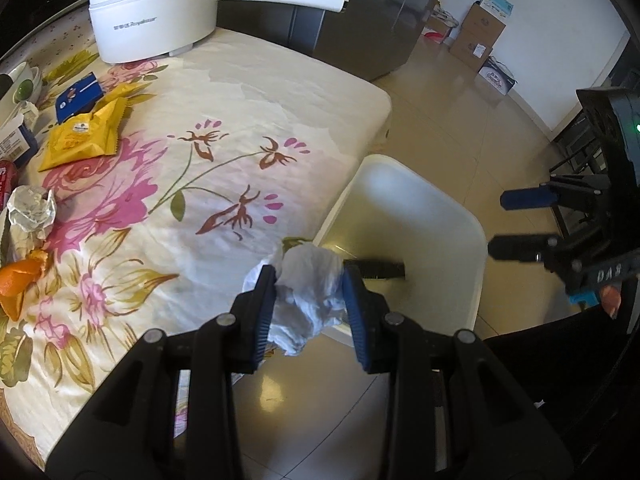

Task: Collect trash
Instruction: 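Drop the white tissue into the white bin with the left tool, then move both tools back over the cluttered table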

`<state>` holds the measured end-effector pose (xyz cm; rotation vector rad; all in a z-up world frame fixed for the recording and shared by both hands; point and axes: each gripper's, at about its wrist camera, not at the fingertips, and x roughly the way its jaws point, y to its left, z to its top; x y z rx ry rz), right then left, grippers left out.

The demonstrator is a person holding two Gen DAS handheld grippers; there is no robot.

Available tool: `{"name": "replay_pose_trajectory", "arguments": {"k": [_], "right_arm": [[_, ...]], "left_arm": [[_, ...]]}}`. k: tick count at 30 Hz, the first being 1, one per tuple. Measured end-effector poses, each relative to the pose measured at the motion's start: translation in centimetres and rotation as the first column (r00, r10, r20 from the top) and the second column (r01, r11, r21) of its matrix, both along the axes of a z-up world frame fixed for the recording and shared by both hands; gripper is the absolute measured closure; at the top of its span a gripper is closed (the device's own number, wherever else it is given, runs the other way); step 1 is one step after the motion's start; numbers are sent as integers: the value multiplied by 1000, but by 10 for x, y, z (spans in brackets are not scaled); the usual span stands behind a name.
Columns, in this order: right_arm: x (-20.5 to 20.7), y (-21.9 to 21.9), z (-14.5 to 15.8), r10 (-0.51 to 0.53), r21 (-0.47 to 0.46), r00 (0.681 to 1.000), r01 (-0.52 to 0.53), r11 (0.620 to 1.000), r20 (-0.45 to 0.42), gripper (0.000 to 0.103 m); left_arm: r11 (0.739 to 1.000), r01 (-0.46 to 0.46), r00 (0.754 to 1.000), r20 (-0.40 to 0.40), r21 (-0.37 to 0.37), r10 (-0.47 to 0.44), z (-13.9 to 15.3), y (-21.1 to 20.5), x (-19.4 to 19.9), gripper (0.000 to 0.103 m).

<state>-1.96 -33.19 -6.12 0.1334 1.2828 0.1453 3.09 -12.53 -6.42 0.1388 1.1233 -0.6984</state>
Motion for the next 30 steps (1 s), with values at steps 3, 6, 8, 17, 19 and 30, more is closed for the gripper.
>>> {"name": "replay_pose_trajectory", "arguments": {"k": [3,6,8,17,19,30], "right_arm": [[-4,-10,1,-26,-5,1000,26,1000,3,25],[-7,-18,1,-38,-11,999,38,999,4,25],[-10,-23,0,-46,-14,999,46,999,-2,24],[-19,-47,-7,-95,-26,995,95,995,-16,24],[-21,-53,-7,-112,-29,994,111,993,-14,24],[-24,-67,-7,-146,-48,989,146,988,-12,23]], "left_arm": [[1000,18,1000,1,0,-18,-1,-6,-2,67],[999,39,999,-1,6,-39,-4,-14,-6,67],[998,60,998,-4,12,-60,-7,-22,-9,67],[989,144,989,-15,-30,-144,-12,-50,-14,67],[986,164,986,-12,-39,-164,-12,-57,-15,67],[989,149,986,68,11,-149,-10,-70,-18,20]]}}
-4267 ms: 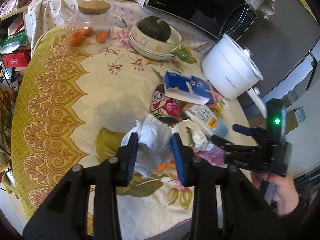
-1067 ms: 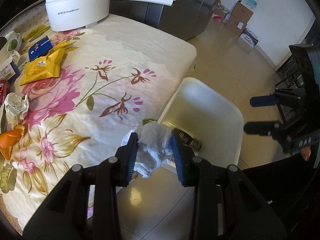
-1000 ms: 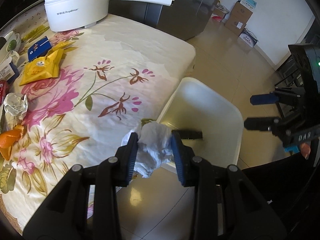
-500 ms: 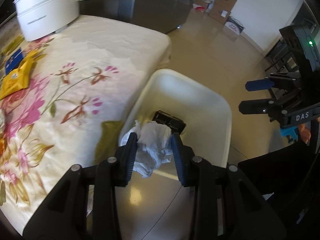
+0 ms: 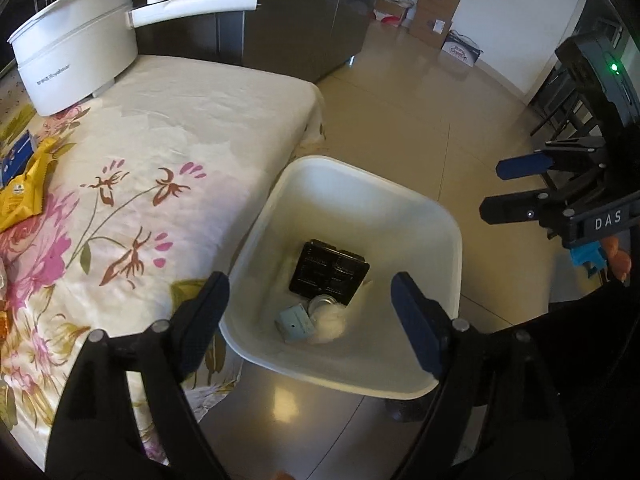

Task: Collect trash
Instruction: 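Move both tools back over the cluttered table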

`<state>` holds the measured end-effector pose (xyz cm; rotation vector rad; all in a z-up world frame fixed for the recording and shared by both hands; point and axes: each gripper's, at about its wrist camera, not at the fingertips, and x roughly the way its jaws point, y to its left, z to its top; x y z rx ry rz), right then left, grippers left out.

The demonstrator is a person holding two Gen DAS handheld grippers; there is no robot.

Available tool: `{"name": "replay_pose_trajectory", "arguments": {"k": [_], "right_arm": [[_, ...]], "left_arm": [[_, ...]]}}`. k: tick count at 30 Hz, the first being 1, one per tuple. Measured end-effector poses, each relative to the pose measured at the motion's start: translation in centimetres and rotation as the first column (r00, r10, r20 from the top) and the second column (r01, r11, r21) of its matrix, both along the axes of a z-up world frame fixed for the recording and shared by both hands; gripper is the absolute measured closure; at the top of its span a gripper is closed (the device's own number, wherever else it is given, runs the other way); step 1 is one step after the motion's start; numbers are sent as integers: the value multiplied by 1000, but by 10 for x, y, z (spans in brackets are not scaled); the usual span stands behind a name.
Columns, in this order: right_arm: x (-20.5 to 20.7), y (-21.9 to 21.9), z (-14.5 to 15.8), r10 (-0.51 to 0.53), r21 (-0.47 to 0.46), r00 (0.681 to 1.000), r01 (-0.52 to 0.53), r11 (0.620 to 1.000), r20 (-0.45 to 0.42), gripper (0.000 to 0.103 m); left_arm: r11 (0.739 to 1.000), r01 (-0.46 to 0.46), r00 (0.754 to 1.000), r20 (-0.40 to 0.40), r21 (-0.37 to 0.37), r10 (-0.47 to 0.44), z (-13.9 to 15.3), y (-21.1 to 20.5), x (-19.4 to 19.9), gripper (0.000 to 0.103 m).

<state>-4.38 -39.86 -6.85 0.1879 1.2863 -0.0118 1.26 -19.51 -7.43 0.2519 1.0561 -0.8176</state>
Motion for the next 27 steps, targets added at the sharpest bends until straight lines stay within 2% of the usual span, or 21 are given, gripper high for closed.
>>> {"name": "replay_pose_trajectory", "arguments": {"k": [9,21,23,27], "right_arm": [[3,4,5,5,-7,1000,-5,1000,12,23],[23,32,19,53,-24,997,-52,998,54,23],[29,40,21,65,-30,996,-64,998,62,23],[42,60,26,92,-35,992,-89,995,82,23]], "left_arm": [[999,-49,999,-16,0,49,2,16,10,20],[982,-190,982,7,4,190,14,67,29,20],[976,-218,976,11,17,218,15,77,32,13],[963,-268,963,36,26,267,19,100,37,12]]}}
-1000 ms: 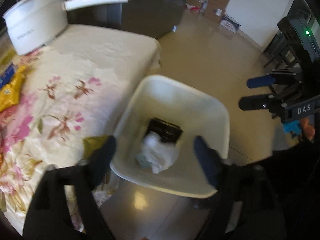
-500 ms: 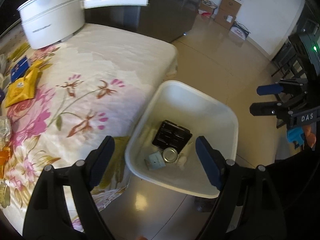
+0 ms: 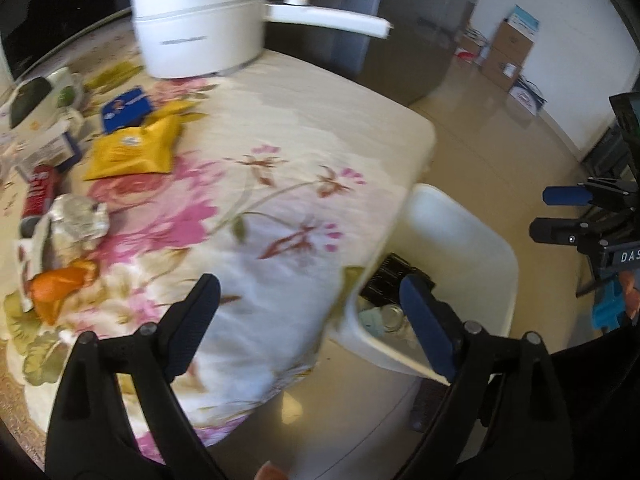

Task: Collect trash
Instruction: 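Move both tools back over the cluttered table, then grasp the white snack bag with the left tool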

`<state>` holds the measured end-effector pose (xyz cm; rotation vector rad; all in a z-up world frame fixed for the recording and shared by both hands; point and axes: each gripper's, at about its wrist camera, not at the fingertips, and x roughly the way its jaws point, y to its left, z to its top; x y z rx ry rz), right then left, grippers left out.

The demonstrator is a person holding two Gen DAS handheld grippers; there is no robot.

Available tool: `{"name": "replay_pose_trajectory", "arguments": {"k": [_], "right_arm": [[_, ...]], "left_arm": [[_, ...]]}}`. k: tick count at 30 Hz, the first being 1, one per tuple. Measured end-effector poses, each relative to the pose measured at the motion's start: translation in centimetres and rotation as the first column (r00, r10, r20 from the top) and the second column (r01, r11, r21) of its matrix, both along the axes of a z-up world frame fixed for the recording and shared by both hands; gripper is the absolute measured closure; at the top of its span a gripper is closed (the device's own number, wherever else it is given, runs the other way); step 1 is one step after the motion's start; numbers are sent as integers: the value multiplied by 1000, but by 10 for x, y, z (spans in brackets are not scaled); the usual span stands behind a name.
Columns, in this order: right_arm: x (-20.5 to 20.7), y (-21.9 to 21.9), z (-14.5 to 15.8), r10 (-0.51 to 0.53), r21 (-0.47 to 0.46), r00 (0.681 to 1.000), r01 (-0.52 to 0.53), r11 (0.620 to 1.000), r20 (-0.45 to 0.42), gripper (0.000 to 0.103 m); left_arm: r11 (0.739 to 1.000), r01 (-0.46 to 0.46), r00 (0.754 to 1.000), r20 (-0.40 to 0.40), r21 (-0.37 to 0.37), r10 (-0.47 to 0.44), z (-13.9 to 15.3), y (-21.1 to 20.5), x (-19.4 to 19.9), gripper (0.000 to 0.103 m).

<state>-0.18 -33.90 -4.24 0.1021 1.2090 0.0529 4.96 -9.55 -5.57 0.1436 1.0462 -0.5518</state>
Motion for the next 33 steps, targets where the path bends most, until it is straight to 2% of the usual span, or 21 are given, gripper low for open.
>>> {"name": "replay_pose_trajectory", "arguments": {"k": [9,19,22,27,33], "right_arm": [[34,53,6,59,-1,998,-59,998,34,22],[74,113,5,119,0,992,-119,993,52,19],[81,127,3,127,5,991,-127,992,49,19],[97,149,-1,130,13,990,-131,991,44,19],[112,171,-8,131,23,991,-132,991,40,19]], "left_arm": [[988,-149,989,25,39,148,7,67,22,4],[940,-336,942,13,54,336,8,156,51,3],[916,-395,918,-11,73,397,5,178,63,3],[870,-492,867,-80,15,492,-3,216,84,3],[824,-566,818,-129,-8,560,-22,240,102,3]]}}
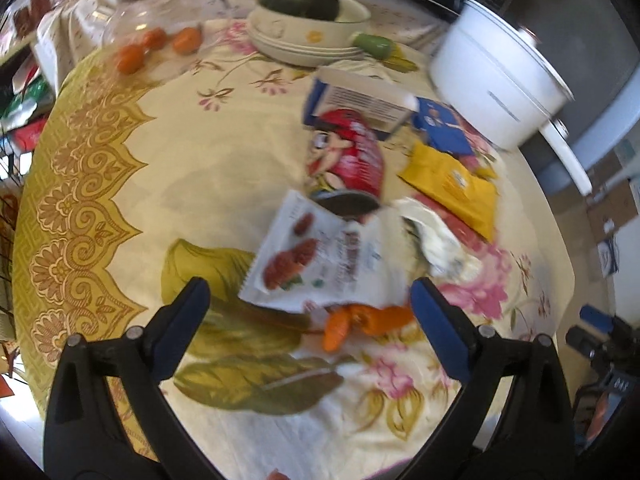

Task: Collect trash
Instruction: 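Grasp the white snack bag with the left tool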

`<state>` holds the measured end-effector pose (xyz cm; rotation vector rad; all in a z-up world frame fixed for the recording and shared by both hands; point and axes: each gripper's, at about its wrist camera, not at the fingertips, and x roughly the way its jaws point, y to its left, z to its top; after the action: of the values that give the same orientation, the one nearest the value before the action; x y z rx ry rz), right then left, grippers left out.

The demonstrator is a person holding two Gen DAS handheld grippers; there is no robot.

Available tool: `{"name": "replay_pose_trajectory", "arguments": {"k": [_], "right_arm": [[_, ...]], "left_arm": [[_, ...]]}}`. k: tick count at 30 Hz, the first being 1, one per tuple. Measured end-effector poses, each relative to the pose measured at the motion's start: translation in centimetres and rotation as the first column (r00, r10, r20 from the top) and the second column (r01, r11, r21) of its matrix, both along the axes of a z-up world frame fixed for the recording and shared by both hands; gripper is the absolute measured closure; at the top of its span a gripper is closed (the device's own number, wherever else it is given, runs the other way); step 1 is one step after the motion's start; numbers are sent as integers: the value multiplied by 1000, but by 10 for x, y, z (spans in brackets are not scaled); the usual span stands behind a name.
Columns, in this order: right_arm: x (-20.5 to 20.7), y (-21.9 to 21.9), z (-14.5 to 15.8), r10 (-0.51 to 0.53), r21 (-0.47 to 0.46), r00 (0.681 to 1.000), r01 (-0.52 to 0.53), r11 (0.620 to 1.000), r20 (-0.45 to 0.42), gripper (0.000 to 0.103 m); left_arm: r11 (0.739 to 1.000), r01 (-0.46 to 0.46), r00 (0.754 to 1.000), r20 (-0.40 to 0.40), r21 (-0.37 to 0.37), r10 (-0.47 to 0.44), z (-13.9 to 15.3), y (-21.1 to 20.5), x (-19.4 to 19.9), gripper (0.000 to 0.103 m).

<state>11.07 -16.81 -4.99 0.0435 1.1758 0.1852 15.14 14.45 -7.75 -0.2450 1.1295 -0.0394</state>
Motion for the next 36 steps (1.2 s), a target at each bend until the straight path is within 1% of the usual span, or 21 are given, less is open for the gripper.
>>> {"name": "replay_pose_trajectory", "arguments": {"k": [2,6,7,9,11,14,17,19,23,27,30,34,36], "right_arm": [[3,5,-3,3,-6,1000,-3,1000,-3,19],[8,15,-8,6,-9,1000,-6,1000,-13,19],[9,15,-9,5,-9,1000,-6,1000,-16,19],[11,16,-11,2,-10,1000,-2,1000,-21,19],[12,17,-13,1,-11,1000,-1,1000,-26,19],[13,19,-15,4,-18,1000,-4,1000,-27,19],[12,20,-16,6,-20,999,-6,1000,-31,19],[12,21,-17,7,-22,999,-8,1000,-33,19],[10,20,-17,5,-28,999,-6,1000,-35,19],[10,17,-20,-5,-35,999,4,999,-41,19],[10,16,-21,-8,-38,999,7,999,-44,19],[13,18,-21,-7,-34,999,6,999,-42,19],[15,21,-21,-7,-32,999,5,999,-40,19]], "left_arm": [[999,-26,1000,0,-37,26,-7,9,7,4],[997,-54,999,-9,-64,53,-16,18,16,10],[995,-56,998,-15,-87,55,-18,20,18,12],[986,-59,998,-33,-155,54,-22,22,21,12],[984,-39,999,-35,-173,34,-21,16,21,12],[985,14,999,-47,-171,-23,-21,1,23,12],[987,30,998,-53,-157,-39,-24,-9,26,12],[991,33,997,-62,-133,-41,-26,-14,28,12],[994,13,998,-67,-111,-21,-30,-15,31,12],[994,-38,997,-73,-99,31,-36,-6,32,12],[990,-62,996,-65,-126,54,-36,1,31,12],[984,-72,996,-54,-160,64,-35,5,30,13],[986,-72,997,-46,-151,66,-34,7,28,21]]}}
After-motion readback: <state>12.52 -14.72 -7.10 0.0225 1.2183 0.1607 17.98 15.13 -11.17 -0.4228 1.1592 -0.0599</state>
